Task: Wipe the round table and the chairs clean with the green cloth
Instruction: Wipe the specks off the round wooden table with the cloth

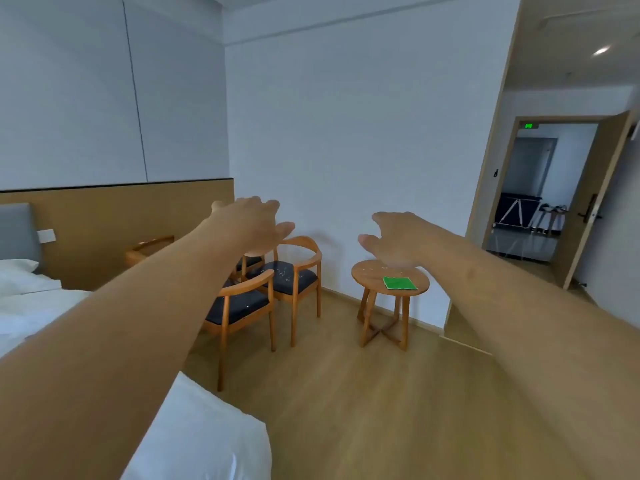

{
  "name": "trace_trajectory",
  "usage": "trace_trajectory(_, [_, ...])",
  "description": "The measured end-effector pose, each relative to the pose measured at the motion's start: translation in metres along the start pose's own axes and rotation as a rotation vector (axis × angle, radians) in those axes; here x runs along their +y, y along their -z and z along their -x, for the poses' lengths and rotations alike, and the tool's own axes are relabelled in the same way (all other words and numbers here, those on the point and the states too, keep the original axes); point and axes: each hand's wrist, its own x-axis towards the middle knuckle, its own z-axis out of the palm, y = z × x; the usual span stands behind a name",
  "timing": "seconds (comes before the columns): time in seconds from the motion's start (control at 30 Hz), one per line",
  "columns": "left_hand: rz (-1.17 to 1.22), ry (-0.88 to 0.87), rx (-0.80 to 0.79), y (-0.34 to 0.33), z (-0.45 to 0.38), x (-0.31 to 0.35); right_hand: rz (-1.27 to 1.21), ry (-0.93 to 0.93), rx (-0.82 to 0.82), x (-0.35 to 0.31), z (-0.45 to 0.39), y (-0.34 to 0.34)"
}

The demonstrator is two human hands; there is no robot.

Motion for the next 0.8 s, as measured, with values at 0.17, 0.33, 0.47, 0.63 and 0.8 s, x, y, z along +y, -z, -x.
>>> trace_trajectory(0.17, [0.069,-0.041,-0.049,-0.029,-0.054,0.015,0.08,-0.028,-0.038,0.013,-0.047,-0.019])
trace_trajectory(0.33, [0.087,-0.077,-0.042,-0.051,-0.125,0.014,0.137,-0.064,0.004,0.033,-0.114,-0.019])
trace_trajectory(0.47, [0.102,-0.089,-0.032,-0.071,-0.183,0.007,0.131,-0.117,-0.013,0.045,-0.164,-0.028])
trace_trajectory(0.63, [0.119,-0.158,-0.075,-0.11,-0.24,0.02,0.158,-0.156,-0.063,0.061,-0.216,-0.056])
trace_trajectory(0.8, [0.147,-0.192,-0.055,-0.137,-0.297,0.036,0.15,-0.167,-0.062,0.084,-0.269,-0.071])
